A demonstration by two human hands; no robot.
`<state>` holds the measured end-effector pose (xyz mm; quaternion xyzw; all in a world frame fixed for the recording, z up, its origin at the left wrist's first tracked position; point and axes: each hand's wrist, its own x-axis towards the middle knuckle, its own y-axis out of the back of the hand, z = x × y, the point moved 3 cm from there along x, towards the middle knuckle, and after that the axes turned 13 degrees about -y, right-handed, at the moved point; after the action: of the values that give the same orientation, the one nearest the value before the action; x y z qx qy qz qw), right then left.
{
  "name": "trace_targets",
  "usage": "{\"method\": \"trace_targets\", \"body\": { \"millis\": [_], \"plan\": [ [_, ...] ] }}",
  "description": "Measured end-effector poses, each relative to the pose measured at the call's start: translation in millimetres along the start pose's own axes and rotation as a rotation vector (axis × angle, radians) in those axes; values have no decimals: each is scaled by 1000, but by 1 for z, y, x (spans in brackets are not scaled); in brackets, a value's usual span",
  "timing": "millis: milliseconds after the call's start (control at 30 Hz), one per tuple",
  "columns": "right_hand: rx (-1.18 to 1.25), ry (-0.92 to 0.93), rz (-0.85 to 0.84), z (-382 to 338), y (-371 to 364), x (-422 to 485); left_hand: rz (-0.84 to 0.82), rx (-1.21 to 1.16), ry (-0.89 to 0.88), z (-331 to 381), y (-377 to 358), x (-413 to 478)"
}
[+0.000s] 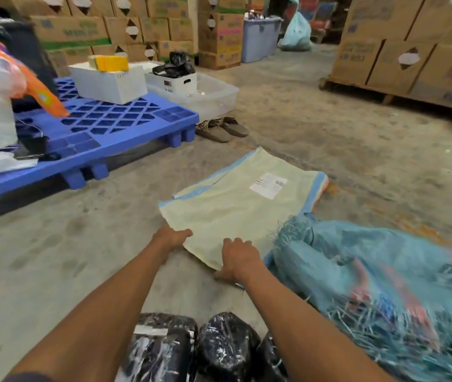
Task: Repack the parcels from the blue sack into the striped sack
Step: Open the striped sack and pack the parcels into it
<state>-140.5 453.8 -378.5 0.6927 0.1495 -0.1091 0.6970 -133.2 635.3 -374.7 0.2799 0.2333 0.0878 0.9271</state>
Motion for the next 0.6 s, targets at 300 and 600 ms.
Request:
{"method": "trace_targets", "body": {
  "millis": [300, 600],
  "plan": [
    [-132, 47, -126, 47, -31, 56, 188, -482, 46, 5, -71, 71],
    [176, -95, -8, 157, 22, 37, 75, -867, 31, 60, -122, 40]
  ]
}}
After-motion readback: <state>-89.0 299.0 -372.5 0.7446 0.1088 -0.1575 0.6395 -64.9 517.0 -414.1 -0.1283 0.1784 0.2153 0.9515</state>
